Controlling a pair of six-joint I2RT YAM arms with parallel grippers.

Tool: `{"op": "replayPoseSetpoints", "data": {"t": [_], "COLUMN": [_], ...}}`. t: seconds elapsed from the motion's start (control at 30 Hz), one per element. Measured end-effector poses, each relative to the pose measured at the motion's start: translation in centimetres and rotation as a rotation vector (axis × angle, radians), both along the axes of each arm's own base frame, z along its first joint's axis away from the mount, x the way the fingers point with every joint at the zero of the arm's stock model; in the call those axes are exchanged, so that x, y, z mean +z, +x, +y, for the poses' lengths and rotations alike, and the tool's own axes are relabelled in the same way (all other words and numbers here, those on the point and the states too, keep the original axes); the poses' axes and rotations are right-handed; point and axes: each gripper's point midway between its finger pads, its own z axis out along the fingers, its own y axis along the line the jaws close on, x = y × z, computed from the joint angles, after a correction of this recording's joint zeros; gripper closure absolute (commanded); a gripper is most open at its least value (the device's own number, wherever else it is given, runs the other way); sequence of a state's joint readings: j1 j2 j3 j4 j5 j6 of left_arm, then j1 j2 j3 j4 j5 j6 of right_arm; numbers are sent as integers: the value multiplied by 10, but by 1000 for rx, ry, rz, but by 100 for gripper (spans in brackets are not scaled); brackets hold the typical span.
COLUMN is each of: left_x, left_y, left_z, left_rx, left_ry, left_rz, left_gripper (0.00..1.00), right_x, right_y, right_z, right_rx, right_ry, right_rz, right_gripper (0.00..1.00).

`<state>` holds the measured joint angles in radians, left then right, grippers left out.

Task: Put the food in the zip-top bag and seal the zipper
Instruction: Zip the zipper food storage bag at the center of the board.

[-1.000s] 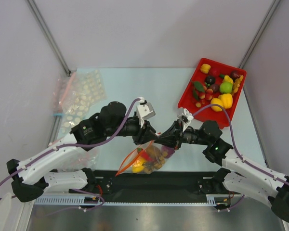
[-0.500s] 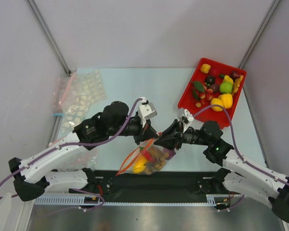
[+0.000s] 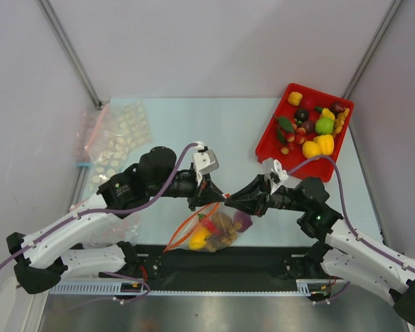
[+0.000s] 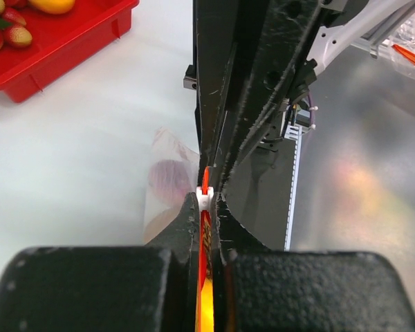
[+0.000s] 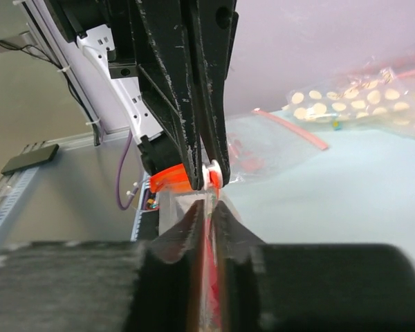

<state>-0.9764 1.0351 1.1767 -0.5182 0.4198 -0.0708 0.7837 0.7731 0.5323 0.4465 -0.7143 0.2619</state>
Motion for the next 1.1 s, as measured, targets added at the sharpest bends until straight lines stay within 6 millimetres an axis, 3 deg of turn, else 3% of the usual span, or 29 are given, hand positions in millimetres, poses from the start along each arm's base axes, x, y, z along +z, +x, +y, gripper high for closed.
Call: {"op": "replayPoseSetpoints", "data": {"t": [0.07,0.3,0.5,0.87,1.1], "left_x": [0,-1,-2,0,0], "left_y": [-1,-1,2,4,10], "left_z": [0,-2,-4,-5,-7], "left_rx": [-8,-11,-5,0,25], "left_ry": [-2,-1,1,-7,-8], "left_rz": [3,4,3,-4,-15], "left_gripper": [100,100,100,100,100], "right_x": [0,0,8,33,18], "right_y": [1,4,18,59,93], "right_z": [0,-7,-30,-106,-168], "right_rx": [-3,-44,-172,-630,-1007], "right_ry": [-1,21,100,339,444], "right_rz": [-1,25,33,75,239], "right_gripper": [100,100,100,100,100]}}
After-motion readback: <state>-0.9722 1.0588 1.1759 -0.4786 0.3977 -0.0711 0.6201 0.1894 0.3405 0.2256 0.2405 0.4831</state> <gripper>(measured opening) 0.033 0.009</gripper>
